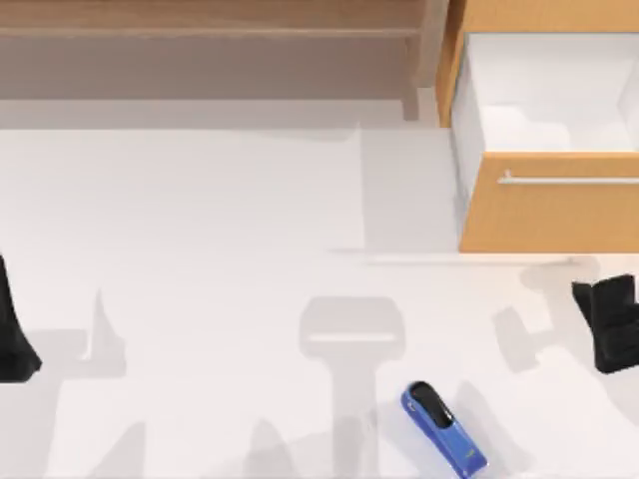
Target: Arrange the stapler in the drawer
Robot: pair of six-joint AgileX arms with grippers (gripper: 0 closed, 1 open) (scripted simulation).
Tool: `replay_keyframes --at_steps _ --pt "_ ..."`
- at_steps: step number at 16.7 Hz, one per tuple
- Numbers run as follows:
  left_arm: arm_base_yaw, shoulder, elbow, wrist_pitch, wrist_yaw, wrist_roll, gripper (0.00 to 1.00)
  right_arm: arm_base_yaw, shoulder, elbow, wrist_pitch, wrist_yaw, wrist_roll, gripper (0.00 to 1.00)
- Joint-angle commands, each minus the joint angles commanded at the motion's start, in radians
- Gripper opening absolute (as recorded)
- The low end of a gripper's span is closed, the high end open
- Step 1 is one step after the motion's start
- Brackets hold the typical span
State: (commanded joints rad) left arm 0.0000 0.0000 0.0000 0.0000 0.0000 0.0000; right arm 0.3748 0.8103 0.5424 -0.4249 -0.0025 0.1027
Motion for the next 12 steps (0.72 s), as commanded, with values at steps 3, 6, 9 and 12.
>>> replay_keyframes --at_steps 3,6,9,12 --pt "0.0 0.0 0.0 0.0 0.0 0.0 1.0 0.122 0.268 0.17 -0.142 0.0 0.029 1.0" --pt "0.0 0.0 0.0 0.0 0.0 0.0 1.0 0.234 0.515 0.323 -0.274 0.0 0.057 1.0" --pt "0.0 0.0 0.0 0.0 0.0 0.0 1.0 0.328 0.72 0.452 -0.385 -0.001 0.08 1.0" --pt "0.0 0.0 0.0 0.0 0.0 0.0 1.0 0.396 0.881 0.545 -0.464 -0.001 0.096 1.0"
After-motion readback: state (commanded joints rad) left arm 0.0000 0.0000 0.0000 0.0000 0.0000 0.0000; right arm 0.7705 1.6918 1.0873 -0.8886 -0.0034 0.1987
